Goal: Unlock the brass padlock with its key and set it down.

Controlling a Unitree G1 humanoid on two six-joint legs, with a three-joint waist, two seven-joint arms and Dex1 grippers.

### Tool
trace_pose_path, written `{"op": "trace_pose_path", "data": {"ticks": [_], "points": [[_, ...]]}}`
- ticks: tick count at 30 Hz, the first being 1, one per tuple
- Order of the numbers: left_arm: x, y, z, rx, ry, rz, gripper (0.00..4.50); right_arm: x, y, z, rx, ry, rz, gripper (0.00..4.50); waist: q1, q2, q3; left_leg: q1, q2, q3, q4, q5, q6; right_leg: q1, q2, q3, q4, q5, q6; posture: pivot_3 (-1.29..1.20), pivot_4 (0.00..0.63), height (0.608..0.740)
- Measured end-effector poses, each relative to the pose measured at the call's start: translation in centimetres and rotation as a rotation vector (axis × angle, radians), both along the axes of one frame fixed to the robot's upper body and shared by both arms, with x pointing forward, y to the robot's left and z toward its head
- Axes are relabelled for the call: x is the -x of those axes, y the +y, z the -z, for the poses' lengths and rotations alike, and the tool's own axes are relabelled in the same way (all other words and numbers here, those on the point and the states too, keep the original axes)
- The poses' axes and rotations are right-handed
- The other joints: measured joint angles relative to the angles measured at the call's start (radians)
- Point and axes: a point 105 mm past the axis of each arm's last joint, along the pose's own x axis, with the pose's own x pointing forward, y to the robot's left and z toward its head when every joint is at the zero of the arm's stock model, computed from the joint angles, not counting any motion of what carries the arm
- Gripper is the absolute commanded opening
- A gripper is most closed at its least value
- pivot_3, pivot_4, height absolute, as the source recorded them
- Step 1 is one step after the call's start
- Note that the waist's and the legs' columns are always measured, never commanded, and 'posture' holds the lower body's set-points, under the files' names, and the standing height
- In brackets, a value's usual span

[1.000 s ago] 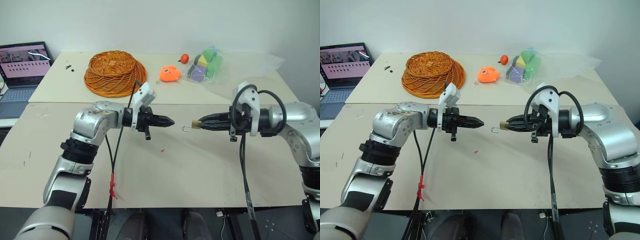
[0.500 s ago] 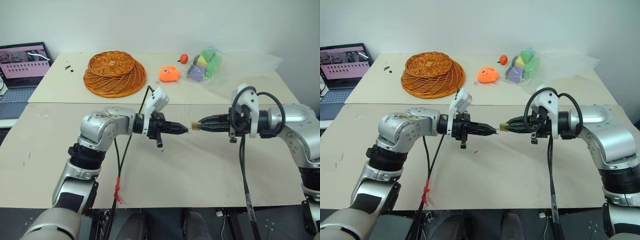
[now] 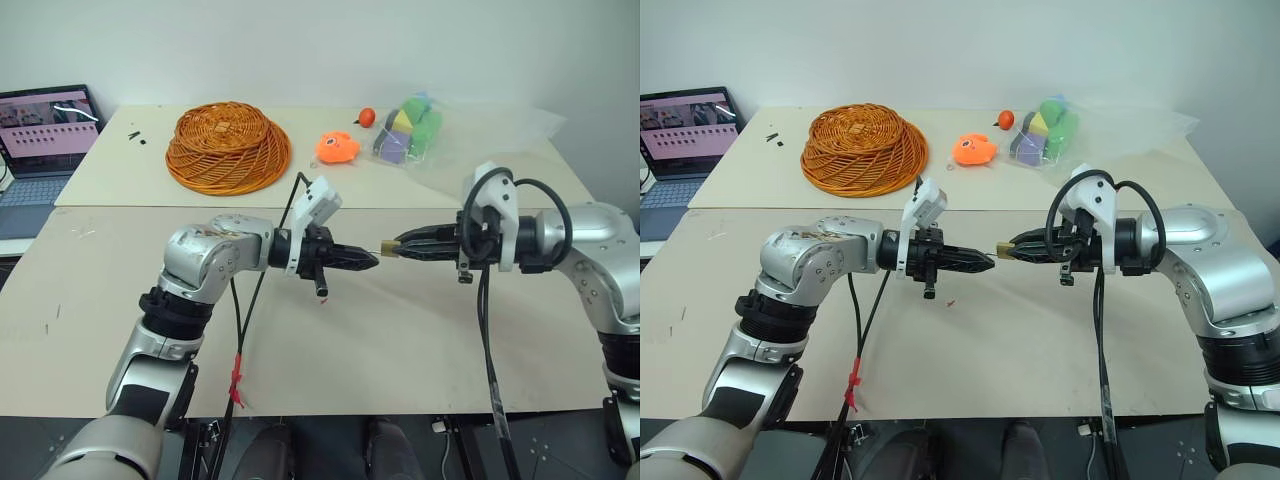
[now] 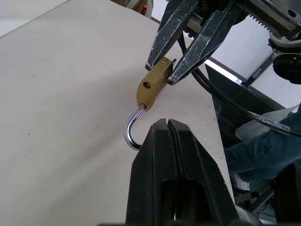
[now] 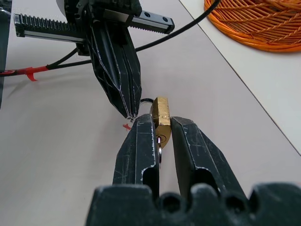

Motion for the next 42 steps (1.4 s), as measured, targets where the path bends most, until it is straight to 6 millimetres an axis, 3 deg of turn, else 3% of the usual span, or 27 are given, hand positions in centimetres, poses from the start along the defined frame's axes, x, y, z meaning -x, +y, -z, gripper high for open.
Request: {"op": "trace_pose_path", "data": {"ticks": [28, 31, 37, 42], "points": [[-0.5, 0.2, 0.5, -0.014, -0.015, -0.002, 0.05, 0.6, 0.0, -1.4, -0.020, -0.010, 0.002, 0.10, 0.000, 0.000, 0.000, 0.000, 0.000, 0.000, 0.000, 0.000, 0.000, 0.000, 0.000, 0.000, 0.000, 0.000, 0.000, 0.00, 0.150, 0.739], [-0.7, 1.3, 0.5, -0.040, -0.021, -0.019, 0.05, 0.5, 0.0, -1.4, -0.019, -0.007, 0.005, 0.10, -0.002, 0.000, 0.000, 0.000, 0.000, 0.000, 0.000, 0.000, 0.000, 0.000, 0.000, 0.000, 0.000, 0.000, 0.000, 0.00, 0.150, 0.739], [-2.1, 5.8, 0.3, -0.141, -0.076, -0.122, 0.05, 0.1, -0.7, 0.0, -0.014, 0.030, 0.023, 0.10, -0.001, 0.000, 0.000, 0.000, 0.000, 0.000, 0.000, 0.000, 0.000, 0.000, 0.000, 0.000, 0.000, 0.000, 0.000, 0.00, 0.150, 0.739], [-3.2, 8.1, 0.2, -0.207, -0.223, -0.182, 0.05, 0.0, 0.1, 1.3, -0.027, 0.099, -0.009, 0.10, 0.000, 0.000, 0.000, 0.000, 0.000, 0.000, 0.000, 0.000, 0.000, 0.000, 0.000, 0.000, 0.000, 0.000, 0.000, 0.00, 0.150, 0.739]]}}
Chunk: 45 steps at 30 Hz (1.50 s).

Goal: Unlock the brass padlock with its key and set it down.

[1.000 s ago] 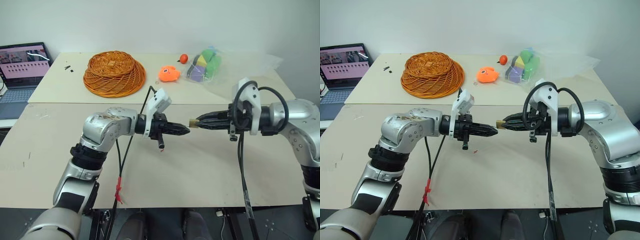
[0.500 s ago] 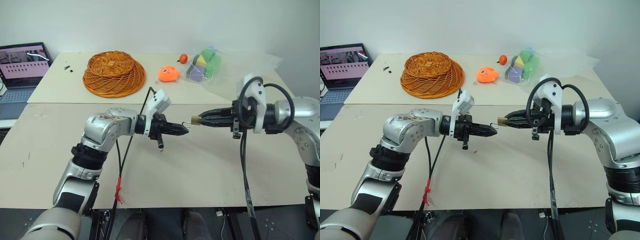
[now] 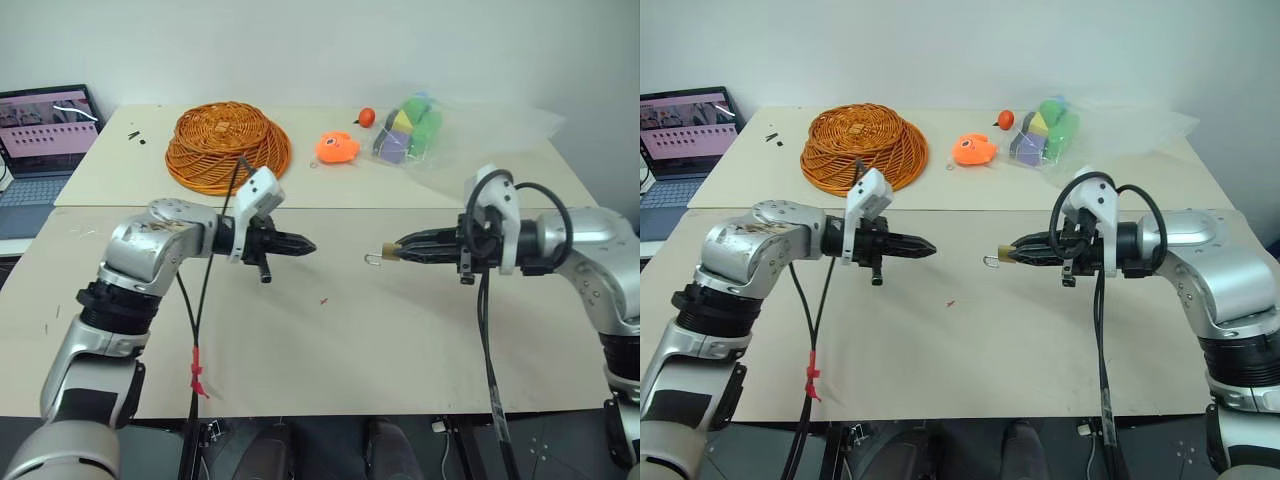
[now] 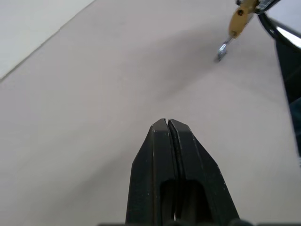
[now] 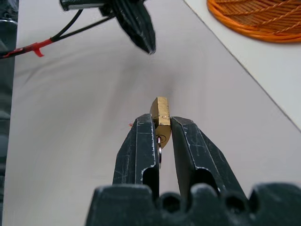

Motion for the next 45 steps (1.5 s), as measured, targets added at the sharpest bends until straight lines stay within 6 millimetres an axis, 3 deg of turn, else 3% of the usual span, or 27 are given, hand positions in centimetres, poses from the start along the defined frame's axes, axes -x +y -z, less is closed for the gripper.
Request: {"op": "trace_pose_path", "data": {"ticks": [4, 11, 17, 24, 25, 26, 27, 31, 36, 45], "points": [[-0.3, 0.1, -0.9, 0.001, -0.157, 0.022, 0.05, 0.3, 0.6, 1.2, -0.040, 0.133, -0.039, 0.10, 0.002, 0.000, 0.000, -0.001, 0.000, 0.000, 0.000, 0.000, 0.000, 0.000, 0.000, 0.000, 0.000, 0.000, 0.000, 0.00, 0.150, 0.739], [0.2, 0.0, -1.0, -0.001, -0.392, 0.087, 0.05, 1.6, 1.1, 2.4, -0.175, 0.535, -0.143, 0.10, 0.001, 0.000, 0.000, 0.000, 0.000, 0.000, 0.001, 0.000, 0.000, 0.000, 0.000, 0.000, 0.000, 0.000, 0.000, 0.00, 0.150, 0.739], [1.2, -0.8, -2.1, 0.047, -0.567, 0.111, 0.05, -0.8, 1.9, 2.4, -0.250, 0.715, -0.134, 0.10, -0.004, 0.000, 0.000, 0.000, 0.000, 0.000, 0.000, 0.000, 0.000, -0.001, 0.000, 0.000, 0.000, 0.000, -0.001, 0.00, 0.150, 0.739], [3.3, -1.6, -3.0, 0.086, -0.560, 0.148, 0.05, -3.2, 2.8, 5.5, -0.177, 0.765, -0.078, 0.10, -0.003, 0.000, 0.000, -0.001, 0.000, 0.000, 0.000, 0.000, 0.000, -0.002, 0.000, 0.000, 0.001, 0.001, -0.001, 0.00, 0.150, 0.739], [3.5, -1.5, -2.8, 0.083, -0.544, 0.145, 0.29, -3.5, 2.8, 5.7, -0.171, 0.762, -0.073, 0.10, -0.004, 0.000, 0.000, -0.001, 0.000, 0.000, 0.000, 0.000, 0.000, -0.002, 0.000, 0.000, 0.001, 0.001, -0.001, 0.00, 0.150, 0.739], [3.7, -1.1, -2.4, 0.078, -0.506, 0.133, 0.93, -4.0, 2.8, 6.0, -0.163, 0.752, -0.064, 0.10, -0.005, 0.000, 0.000, -0.001, 0.000, 0.000, 0.000, 0.000, 0.000, -0.002, 0.000, 0.000, 0.001, 0.001, -0.001, 0.00, 0.150, 0.739], [3.7, -1.0, -2.3, 0.076, -0.500, 0.131, 1.04, -4.1, 2.8, 6.0, -0.161, 0.749, -0.062, 0.10, -0.005, 0.000, 0.000, -0.001, 0.000, 0.000, 0.000, 0.000, 0.000, -0.002, 0.000, 0.000, 0.001, 0.001, -0.001, 0.00, 0.150, 0.739], [4.3, -0.6, -1.1, 0.092, -0.386, 0.119, 2.56, -4.6, 3.2, 7.3, -0.125, 0.753, -0.064, 0.10, -0.008, 0.000, 0.000, -0.001, 0.000, 0.000, 0.000, 0.000, -0.001, -0.002, 0.000, -0.001, 0.001, 0.001, -0.001, 0.00, 0.150, 0.739], [4.8, -0.2, -1.3, 0.112, -0.324, 0.123, 4.37, -4.9, 3.6, 8.8, -0.101, 0.765, -0.059, 0.10, -0.012, 0.000, 0.000, -0.001, 0.000, 0.000, 0.000, 0.001, -0.001, -0.002, 0.000, -0.001, 0.001, 0.001, -0.001, 0.00, 0.150, 0.739], [4.8, -0.2, -2.2, 0.140, -0.259, 0.118, 4.45, -5.4, 4.7, 10.7, -0.078, 0.775, -0.055, 0.10, -0.022, 0.001, 0.000, -0.001, 0.000, -0.001, 0.000, 0.001, -0.002, -0.002, 0.000, -0.001, 0.001, 0.001, -0.001, 0.00, 0.150, 0.739]]}}
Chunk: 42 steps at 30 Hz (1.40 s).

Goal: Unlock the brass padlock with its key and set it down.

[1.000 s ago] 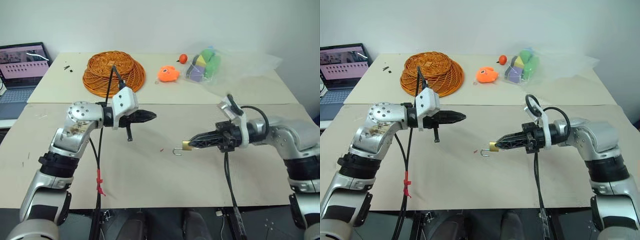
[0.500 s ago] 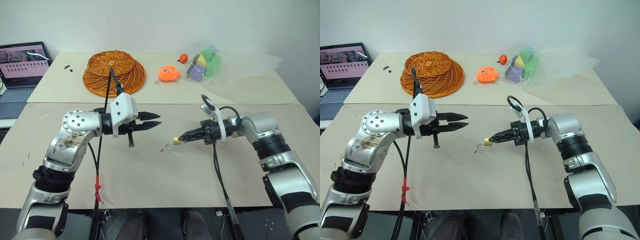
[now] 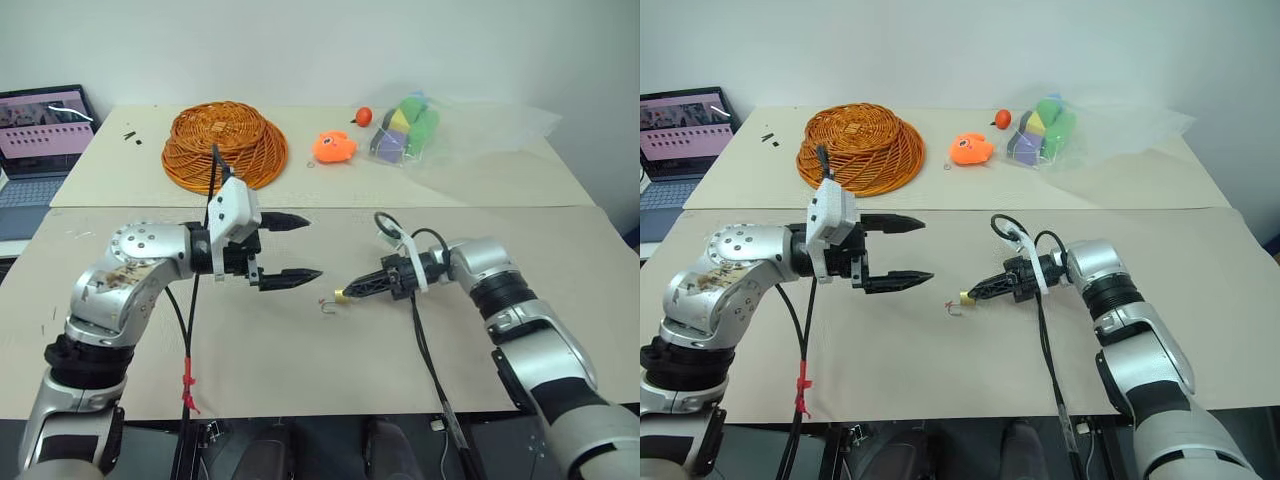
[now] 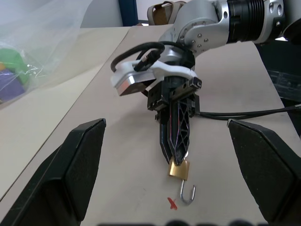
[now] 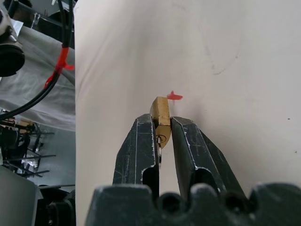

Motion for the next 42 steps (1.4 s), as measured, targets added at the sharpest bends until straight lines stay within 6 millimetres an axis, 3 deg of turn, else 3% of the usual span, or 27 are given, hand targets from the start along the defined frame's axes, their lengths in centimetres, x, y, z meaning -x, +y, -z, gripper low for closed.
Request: {"op": "trace_pose_path", "data": {"ticks": [6, 8, 12, 18, 21, 26, 29, 34, 37, 42], "points": [[0.5, -0.4, 0.0, -0.009, 0.007, 0.018, 4.45, -0.4, 0.5, 0.3, 0.009, -0.018, -0.005, 0.10, -0.011, 0.000, 0.000, 0.004, 0.000, 0.000, 0.000, 0.000, -0.001, 0.003, 0.000, 0.000, 0.001, 0.000, 0.000, 0.00, 0.150, 0.739], [0.6, -0.5, -0.1, -0.009, 0.002, 0.020, 4.50, -0.5, 0.4, 0.3, 0.004, -0.020, -0.001, 1.11, -0.011, 0.000, 0.000, 0.004, 0.000, 0.000, 0.000, 0.001, -0.001, 0.003, 0.000, 0.000, 0.001, 0.000, 0.000, 0.00, 0.150, 0.739], [0.5, -0.6, -0.1, -0.007, 0.007, 0.016, 4.50, -0.7, -0.5, 0.9, 0.033, -0.020, 0.020, 2.38, -0.007, 0.000, 0.000, 0.003, 0.000, -0.001, -0.001, 0.001, -0.001, 0.002, 0.000, 0.000, 0.001, 0.000, 0.000, 0.00, 0.150, 0.739], [0.6, -1.0, 0.0, -0.005, 0.017, 0.032, 4.50, -1.0, -1.7, 0.1, 0.015, -0.048, 0.029, 4.38, -0.008, 0.000, 0.000, 0.004, 0.000, -0.001, -0.001, 0.001, -0.002, 0.003, 0.000, 0.000, 0.001, 0.000, 0.000, 0.00, 0.150, 0.739], [0.6, -1.1, 0.1, -0.003, 0.019, 0.037, 4.50, -1.4, -3.4, -0.3, 0.041, -0.082, 0.066, 4.45, -0.005, 0.000, 0.000, 0.005, 0.000, -0.001, -0.001, 0.001, -0.002, 0.004, 0.000, 0.000, 0.001, 0.000, 0.000, 0.00, 0.150, 0.739], [0.8, -1.3, 0.2, -0.001, 0.023, 0.054, 4.50, -2.1, -7.8, -0.9, 0.181, -0.246, 0.127, 4.45, -0.003, 0.000, 0.000, 0.003, 0.000, -0.001, -0.002, 0.001, -0.002, 0.002, 0.000, 0.000, 0.000, 0.000, 0.000, 0.00, 0.150, 0.739], [0.8, -1.4, 0.5, -0.002, 0.023, 0.060, 4.50, -1.7, -9.7, -1.0, 0.278, -0.525, 0.076, 4.45, -0.003, 0.000, 0.000, 0.003, 0.000, 0.000, -0.003, 0.001, -0.002, 0.001, 0.000, 0.000, 0.000, 0.000, 0.000, 0.00, 0.150, 0.739], [-0.5, -0.5, 1.4, -0.032, 0.034, 0.020, 4.50, 1.1, -9.9, -2.0, 0.326, -0.830, -0.067, 4.45, -0.007, 0.001, 0.000, 0.004, 0.001, 0.001, -0.003, 0.001, -0.003, 0.002, 0.000, 0.001, 0.001, 0.000, 0.000, 0.00, 0.150, 0.739], [-1.2, 0.3, 1.9, -0.030, 0.073, -0.010, 4.50, 3.1, -8.7, -3.1, 0.298, -0.916, -0.115, 4.45, -0.008, 0.001, 0.000, 0.003, 0.001, 0.001, -0.003, 0.001, -0.002, 0.002, 0.000, 0.001, 0.001, 0.000, 0.000, 0.00, 0.150, 0.739], [-0.6, 0.3, 2.3, -0.044, 0.073, 0.025, 4.50, 6.3, -4.8, -8.7, 0.141, -1.007, -0.094, 4.45, 0.002, 0.002, 0.001, 0.003, 0.002, 0.000, -0.002, 0.001, -0.002, 0.001, 0.001, 0.001, 0.000, 0.000, 0.000, 0.00, 0.150, 0.739]]}}
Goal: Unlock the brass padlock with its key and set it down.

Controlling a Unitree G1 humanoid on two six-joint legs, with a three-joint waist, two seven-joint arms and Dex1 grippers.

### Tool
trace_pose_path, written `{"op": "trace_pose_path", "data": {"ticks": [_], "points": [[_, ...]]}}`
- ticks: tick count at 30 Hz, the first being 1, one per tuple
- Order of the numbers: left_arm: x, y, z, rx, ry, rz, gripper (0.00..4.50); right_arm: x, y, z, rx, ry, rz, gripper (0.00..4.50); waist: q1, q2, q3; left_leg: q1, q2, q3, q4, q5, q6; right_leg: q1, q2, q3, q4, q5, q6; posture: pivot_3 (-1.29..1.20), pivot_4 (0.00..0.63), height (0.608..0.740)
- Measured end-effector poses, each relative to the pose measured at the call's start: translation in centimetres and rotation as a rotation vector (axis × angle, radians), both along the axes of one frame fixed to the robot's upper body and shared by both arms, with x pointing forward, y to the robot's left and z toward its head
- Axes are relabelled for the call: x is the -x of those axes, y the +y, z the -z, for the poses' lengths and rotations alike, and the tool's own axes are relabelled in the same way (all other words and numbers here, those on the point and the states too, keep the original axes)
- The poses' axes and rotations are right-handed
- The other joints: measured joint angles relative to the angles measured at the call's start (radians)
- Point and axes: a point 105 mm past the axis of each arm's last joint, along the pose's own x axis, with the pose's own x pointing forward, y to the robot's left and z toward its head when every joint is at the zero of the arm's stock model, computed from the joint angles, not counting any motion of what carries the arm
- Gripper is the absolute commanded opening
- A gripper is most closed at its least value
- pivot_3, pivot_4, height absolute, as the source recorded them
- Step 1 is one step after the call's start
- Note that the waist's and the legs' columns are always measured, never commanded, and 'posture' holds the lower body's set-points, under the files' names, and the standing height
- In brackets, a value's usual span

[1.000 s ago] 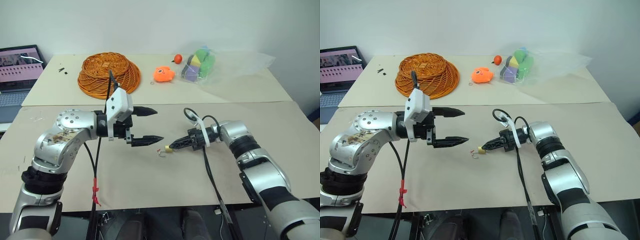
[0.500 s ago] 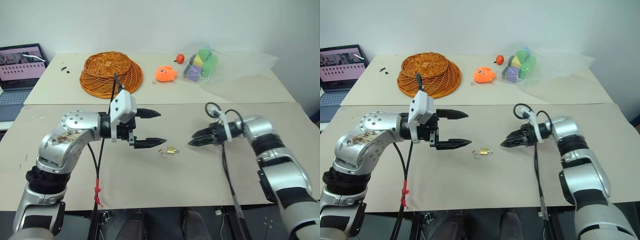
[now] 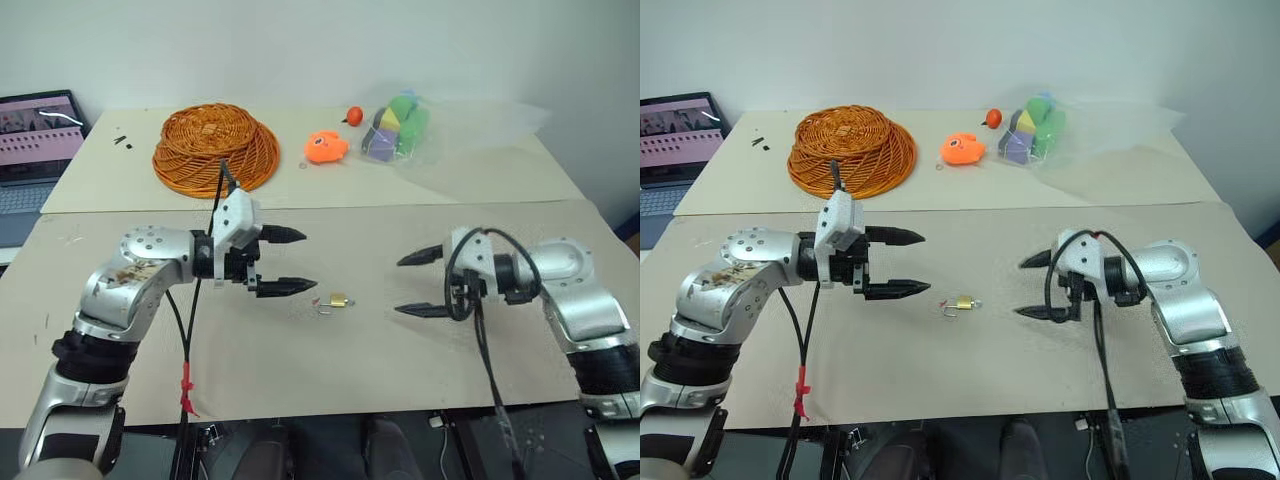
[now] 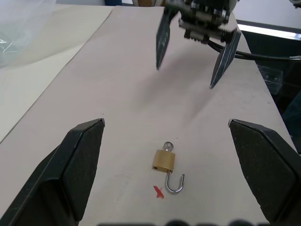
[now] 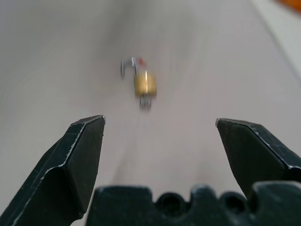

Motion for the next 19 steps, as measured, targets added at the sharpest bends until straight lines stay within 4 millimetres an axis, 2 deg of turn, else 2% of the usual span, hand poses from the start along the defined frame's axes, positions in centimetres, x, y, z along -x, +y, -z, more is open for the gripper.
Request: {"op": "trace_pose_path", "data": {"ticks": [2, 5, 10, 19], "points": [[0.0, -0.6, -0.4, 0.038, 0.007, 0.010, 4.50, 1.2, 0.4, -1.4, -0.033, 0.005, 0.009, 4.45, 0.018, 0.000, 0.000, 0.000, 0.000, 0.000, 0.000, 0.000, 0.001, 0.001, 0.000, 0.000, -0.001, 0.000, 0.000, 0.00, 0.150, 0.739], [0.2, -0.7, -1.2, 0.064, 0.005, 0.029, 4.50, 1.9, 0.5, -1.4, -0.063, 0.046, 0.037, 4.45, 0.033, -0.001, 0.000, 0.000, -0.001, -0.001, 0.001, -0.001, 0.001, 0.002, 0.000, -0.001, -0.001, 0.000, 0.000, 0.00, 0.150, 0.739], [-0.4, 0.0, -2.5, 0.057, -0.016, 0.014, 4.50, 1.6, -0.4, -0.1, -0.085, 0.102, 0.132, 4.45, 0.037, -0.001, 0.000, 0.000, -0.001, 0.000, 0.001, -0.001, 0.002, 0.002, 0.000, -0.001, -0.001, 0.000, 0.000, 0.00, 0.150, 0.739], [-0.9, 0.6, -3.2, 0.088, -0.020, -0.048, 4.50, 0.4, -1.7, -1.0, -0.150, 0.097, 0.207, 4.45, 0.029, -0.001, 0.000, 0.000, -0.001, 0.000, 0.001, -0.001, 0.002, 0.002, 0.000, -0.001, -0.001, 0.000, 0.000, 0.00, 0.150, 0.739]]}}
